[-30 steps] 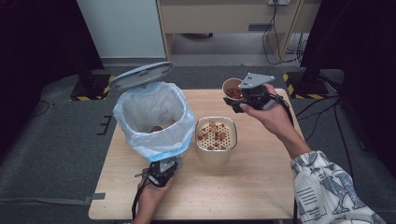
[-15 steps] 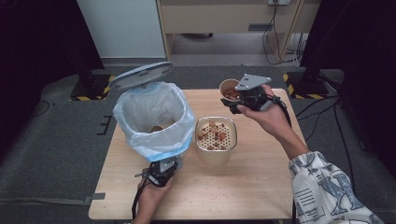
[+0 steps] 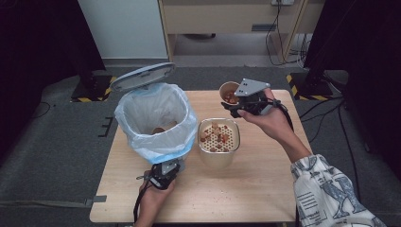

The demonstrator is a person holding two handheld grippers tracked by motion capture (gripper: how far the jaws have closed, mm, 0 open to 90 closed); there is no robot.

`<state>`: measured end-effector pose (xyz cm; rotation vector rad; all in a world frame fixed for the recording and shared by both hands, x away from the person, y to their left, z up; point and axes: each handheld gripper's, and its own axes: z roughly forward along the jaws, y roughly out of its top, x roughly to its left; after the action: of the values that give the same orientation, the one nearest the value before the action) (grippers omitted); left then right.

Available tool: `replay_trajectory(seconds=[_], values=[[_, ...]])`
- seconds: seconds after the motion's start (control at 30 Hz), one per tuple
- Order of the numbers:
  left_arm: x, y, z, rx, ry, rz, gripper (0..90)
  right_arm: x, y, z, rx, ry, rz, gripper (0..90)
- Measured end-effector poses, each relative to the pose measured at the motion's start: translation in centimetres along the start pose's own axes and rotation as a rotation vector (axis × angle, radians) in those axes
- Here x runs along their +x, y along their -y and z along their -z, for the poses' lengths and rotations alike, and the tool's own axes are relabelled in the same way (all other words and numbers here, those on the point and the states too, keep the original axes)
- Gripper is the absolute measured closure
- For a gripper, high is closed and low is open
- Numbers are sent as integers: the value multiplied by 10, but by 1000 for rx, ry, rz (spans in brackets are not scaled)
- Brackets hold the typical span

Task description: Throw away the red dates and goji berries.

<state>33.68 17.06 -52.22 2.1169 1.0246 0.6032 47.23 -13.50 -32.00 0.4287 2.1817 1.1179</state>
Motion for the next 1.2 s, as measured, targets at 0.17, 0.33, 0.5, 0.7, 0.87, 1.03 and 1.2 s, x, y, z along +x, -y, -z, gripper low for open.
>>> replay_trajectory(seconds=[0.17, 0.33, 0.5, 0.7, 0.87, 1.03, 1.2], values=[[0, 0, 0, -2, 0, 1, 887, 2, 1, -1, 11, 24, 52, 311], [0, 0, 0, -2, 1, 1, 887, 1, 3, -2, 23, 46, 93, 311], [0, 0, 0, -2, 0, 1, 887, 1, 1, -1, 25, 54, 114, 311], [0, 0, 0, -2, 0, 1, 887, 1, -6, 2, 21, 70, 147, 311], [1, 0, 1, 14, -4, -15, 887, 4, -9, 3, 41, 96, 203, 310], [1, 0, 0, 9, -4, -11, 887, 6, -13, 5, 52, 117, 256, 311], [0, 0, 0, 6, -4, -7, 887, 6, -15, 7, 59, 138, 291, 311]])
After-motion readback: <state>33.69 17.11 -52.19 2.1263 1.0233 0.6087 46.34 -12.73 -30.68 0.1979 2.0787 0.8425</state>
